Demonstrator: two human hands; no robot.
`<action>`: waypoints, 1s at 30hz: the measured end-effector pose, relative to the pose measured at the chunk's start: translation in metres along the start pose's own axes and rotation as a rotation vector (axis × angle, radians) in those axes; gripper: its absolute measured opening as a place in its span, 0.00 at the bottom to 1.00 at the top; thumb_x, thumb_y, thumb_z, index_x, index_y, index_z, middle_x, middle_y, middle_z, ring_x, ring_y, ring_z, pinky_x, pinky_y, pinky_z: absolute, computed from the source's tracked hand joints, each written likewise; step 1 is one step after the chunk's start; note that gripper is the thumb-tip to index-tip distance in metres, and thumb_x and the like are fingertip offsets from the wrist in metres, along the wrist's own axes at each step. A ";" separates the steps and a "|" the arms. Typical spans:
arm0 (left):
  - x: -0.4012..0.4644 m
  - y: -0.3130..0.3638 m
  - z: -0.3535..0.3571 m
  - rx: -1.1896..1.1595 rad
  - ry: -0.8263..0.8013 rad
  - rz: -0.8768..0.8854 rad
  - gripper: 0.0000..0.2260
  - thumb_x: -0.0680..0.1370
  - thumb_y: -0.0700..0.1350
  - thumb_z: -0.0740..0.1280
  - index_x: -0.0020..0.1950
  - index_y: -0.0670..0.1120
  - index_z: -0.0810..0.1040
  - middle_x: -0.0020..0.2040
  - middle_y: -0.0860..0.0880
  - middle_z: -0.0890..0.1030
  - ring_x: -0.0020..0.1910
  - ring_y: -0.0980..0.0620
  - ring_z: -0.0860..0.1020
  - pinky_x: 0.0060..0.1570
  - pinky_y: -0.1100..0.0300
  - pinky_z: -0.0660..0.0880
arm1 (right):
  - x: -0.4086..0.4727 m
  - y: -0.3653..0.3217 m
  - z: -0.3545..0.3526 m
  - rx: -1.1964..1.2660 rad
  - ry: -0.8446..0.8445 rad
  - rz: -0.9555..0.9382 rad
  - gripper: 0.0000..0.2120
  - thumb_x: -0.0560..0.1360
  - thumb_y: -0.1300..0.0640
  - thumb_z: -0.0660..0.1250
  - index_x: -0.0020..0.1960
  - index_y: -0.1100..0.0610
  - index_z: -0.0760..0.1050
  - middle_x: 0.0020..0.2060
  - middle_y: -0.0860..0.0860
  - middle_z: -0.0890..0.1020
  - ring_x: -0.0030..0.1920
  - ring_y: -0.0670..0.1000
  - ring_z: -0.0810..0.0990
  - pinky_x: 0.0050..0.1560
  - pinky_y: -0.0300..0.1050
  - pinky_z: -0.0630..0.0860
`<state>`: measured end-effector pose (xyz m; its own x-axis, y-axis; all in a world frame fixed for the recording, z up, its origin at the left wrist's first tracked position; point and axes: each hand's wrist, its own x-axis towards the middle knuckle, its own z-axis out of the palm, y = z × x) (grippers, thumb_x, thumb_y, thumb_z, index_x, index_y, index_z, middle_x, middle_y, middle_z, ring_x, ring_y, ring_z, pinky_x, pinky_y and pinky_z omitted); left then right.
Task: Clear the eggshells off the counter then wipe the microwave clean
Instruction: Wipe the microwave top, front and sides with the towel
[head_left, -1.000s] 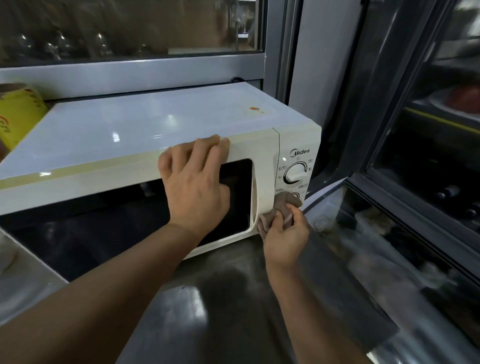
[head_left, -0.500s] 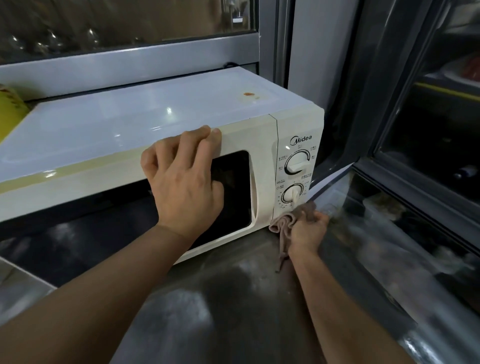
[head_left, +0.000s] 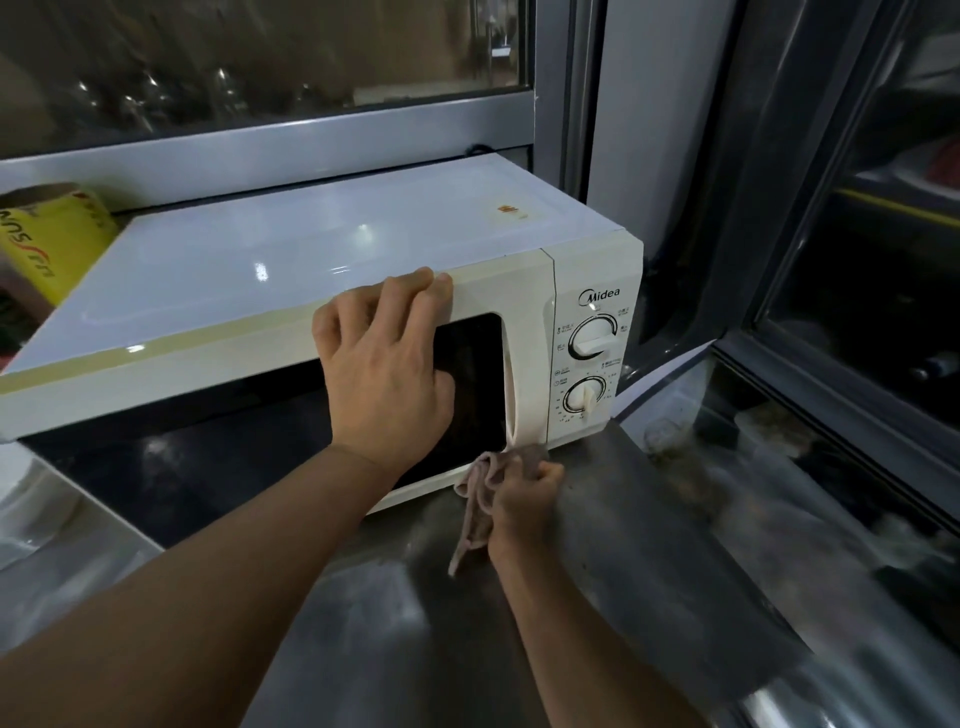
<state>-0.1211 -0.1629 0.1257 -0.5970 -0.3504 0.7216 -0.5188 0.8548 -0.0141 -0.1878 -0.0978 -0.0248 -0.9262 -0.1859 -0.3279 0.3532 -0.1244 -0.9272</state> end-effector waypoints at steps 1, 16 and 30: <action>-0.001 0.001 -0.001 0.008 -0.015 0.001 0.32 0.60 0.40 0.67 0.65 0.46 0.71 0.61 0.48 0.75 0.54 0.45 0.64 0.55 0.52 0.58 | 0.002 -0.003 -0.003 0.003 -0.008 0.003 0.05 0.79 0.61 0.59 0.52 0.62 0.65 0.45 0.62 0.78 0.34 0.51 0.79 0.28 0.38 0.73; -0.012 -0.022 -0.062 0.039 -0.309 0.088 0.37 0.63 0.38 0.65 0.73 0.42 0.63 0.76 0.45 0.60 0.73 0.44 0.62 0.69 0.42 0.58 | 0.034 -0.032 -0.014 0.282 0.030 0.190 0.05 0.78 0.66 0.58 0.53 0.66 0.70 0.29 0.56 0.78 0.22 0.48 0.78 0.22 0.38 0.74; -0.047 -0.121 -0.084 0.055 -0.292 0.094 0.37 0.62 0.44 0.68 0.71 0.42 0.67 0.69 0.44 0.71 0.61 0.40 0.70 0.62 0.48 0.65 | -0.007 -0.007 0.041 0.100 0.131 0.107 0.11 0.79 0.62 0.58 0.60 0.58 0.67 0.50 0.59 0.72 0.47 0.55 0.74 0.42 0.46 0.73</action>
<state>0.0210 -0.2173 0.1518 -0.7904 -0.3729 0.4859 -0.4804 0.8696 -0.1141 -0.1785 -0.1358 -0.0090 -0.8897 -0.0756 -0.4503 0.4557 -0.2087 -0.8653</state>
